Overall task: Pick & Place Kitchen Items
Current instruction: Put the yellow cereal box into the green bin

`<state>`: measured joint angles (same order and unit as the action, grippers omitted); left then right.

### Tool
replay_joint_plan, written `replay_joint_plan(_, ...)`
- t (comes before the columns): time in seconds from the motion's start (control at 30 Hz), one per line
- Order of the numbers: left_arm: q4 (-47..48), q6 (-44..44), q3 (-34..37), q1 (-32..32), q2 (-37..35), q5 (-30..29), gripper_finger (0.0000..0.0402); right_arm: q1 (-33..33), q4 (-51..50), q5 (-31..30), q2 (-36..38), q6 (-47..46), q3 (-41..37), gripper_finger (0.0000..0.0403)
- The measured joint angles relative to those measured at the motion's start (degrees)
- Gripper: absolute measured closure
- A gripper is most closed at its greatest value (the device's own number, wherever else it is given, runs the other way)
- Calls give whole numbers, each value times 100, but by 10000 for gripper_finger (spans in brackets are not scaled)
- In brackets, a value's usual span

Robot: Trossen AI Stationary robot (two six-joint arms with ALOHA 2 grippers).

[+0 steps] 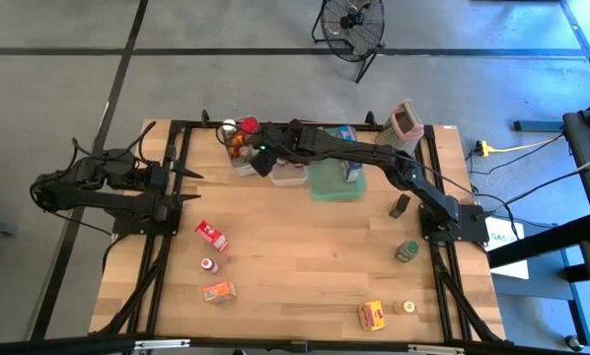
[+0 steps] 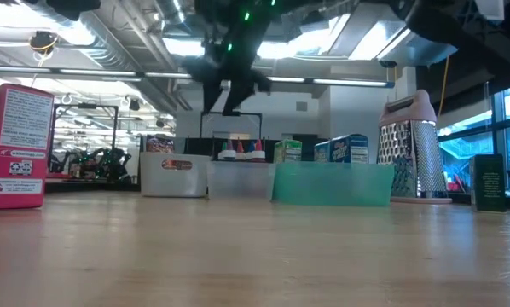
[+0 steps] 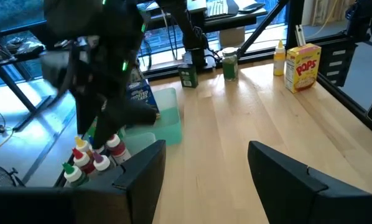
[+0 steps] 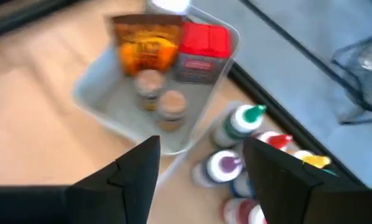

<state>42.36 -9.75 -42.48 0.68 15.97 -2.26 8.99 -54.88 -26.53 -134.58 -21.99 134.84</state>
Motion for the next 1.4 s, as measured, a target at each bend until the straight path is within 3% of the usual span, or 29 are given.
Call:
replay_joint_plan(0.13,18,-1,0,-1,-2,0,178,-232,-404,530,541,13,-5,168)
replay_joint_plan(0.3,31,-18,0,-2,4,0,178,-697,-1392,1618,1188,-497,21,168)
replay_joint_plan(0.4,31,-45,0,-2,3,0,178,-1049,-2134,2174,1491,-1156,23,169)
replay_joint_plan(0.57,33,-45,0,1,1,0,178,-1693,-3419,2548,1615,-2728,23,168)
replay_joint_plan(0.7,36,-45,0,1,1,0,178,-2236,-3496,2869,1619,-3846,-12,169)
replay_joint_plan(0.93,36,-17,0,1,1,0,178,-3042,-3518,2764,1604,-5349,-73,169)
replay_joint_plan(1.1,36,-7,0,1,1,0,178,-3436,-3512,2347,1606,-5674,-73,168)
replay_joint_plan(1.4,17,-3,0,1,1,0,178,-3851,-3362,2202,1606,-6029,-73,168)
